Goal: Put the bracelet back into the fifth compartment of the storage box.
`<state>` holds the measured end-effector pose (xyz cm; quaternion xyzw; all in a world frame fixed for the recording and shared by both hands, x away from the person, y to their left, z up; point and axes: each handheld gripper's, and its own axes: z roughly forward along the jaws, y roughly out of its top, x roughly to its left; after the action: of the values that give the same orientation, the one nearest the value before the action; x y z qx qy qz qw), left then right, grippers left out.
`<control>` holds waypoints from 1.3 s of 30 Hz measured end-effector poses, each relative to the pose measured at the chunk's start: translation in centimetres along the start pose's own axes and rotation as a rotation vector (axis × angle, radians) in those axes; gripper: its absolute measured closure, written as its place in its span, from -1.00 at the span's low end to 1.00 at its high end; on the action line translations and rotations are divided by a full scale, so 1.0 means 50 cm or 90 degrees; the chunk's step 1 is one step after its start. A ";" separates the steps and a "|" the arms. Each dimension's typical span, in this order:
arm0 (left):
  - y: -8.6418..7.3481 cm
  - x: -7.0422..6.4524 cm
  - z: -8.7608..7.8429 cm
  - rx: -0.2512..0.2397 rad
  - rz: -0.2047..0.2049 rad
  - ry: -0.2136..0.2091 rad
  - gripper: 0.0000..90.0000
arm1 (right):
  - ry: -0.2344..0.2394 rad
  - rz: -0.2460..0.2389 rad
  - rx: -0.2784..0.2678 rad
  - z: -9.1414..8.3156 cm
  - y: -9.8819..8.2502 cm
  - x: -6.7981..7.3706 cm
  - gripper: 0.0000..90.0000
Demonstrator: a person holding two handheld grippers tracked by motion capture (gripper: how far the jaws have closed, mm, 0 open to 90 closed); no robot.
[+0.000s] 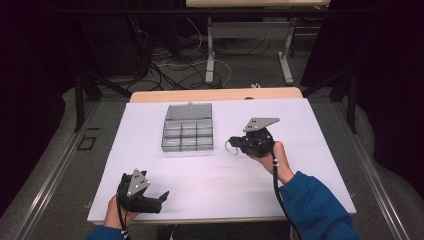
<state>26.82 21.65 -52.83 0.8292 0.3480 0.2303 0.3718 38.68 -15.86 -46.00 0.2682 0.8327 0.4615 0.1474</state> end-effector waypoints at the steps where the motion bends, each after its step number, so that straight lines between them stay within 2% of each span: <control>1: 0.000 0.000 0.000 -0.001 0.001 0.003 -1.00 | 0.001 -0.004 -0.001 0.002 0.002 0.000 0.90; 39: 0.000 0.001 0.000 0.001 0.002 0.003 -1.00 | 0.012 -0.007 -0.011 0.081 0.077 0.020 0.90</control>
<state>26.82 21.70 -52.83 0.8297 0.3477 0.2322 0.3698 41.08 -10.83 -44.88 0.2581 0.8315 0.4701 0.1447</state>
